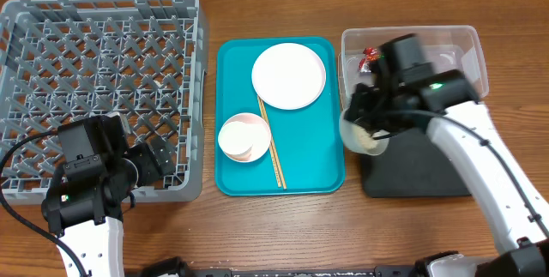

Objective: Sort waste into correct bins and load items into the dishwasher
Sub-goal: 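Carry the bowl over the black tray and tip the rice out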

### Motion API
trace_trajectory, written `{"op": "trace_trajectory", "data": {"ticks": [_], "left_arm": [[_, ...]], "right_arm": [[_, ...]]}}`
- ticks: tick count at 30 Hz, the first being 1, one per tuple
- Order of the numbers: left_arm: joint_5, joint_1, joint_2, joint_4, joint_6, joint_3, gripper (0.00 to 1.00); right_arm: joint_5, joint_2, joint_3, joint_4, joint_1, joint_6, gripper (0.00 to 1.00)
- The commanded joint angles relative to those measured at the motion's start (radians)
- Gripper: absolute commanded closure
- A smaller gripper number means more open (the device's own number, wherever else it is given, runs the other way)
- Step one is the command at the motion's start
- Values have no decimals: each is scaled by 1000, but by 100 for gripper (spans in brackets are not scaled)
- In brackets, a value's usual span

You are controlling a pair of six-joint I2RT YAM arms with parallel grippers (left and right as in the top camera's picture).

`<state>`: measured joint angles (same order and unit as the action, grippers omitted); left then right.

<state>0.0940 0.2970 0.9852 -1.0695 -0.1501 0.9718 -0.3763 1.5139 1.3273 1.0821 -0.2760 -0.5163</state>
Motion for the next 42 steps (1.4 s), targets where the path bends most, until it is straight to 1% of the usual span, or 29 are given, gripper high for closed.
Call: {"op": "trace_trajectory", "data": {"ticks": [1,4,8,12,18,23,26,32,37,42], "left_arm": [[11,5,3,3,15,20,0],[11,5,3,3,15,20,0],[11,5,3,3,15,20,0],[11,5,3,3,15,20,0],[11,5,3,0,15,20,0],[11,5,3,-1,15,20,0],[11,5,3,-1,15,20,0],[11,5,3,-4,15,20,0],[11,5,3,-7,15,20,0],[11,5,3,-7,15,20,0]], "right_arm": [[-224,-10,-60,-3,122,111,96],[-323,-8,-137,-27,233,197,96],[-509,-8,-241,-73,374,320,96],[-686,-8,-356,-132,507,386,96],[-892,-8,-505,-256,671,391,96],[-1074,-7,-570,-346,737,390,96],[-1188,-5,-584,-364,770,390,96],[-1194,-5,-584,-354,839,336,96],[-1194,-5,-584,-352,906,325,96],[-1193,-5,-584,-403,1007,229,96]]}}
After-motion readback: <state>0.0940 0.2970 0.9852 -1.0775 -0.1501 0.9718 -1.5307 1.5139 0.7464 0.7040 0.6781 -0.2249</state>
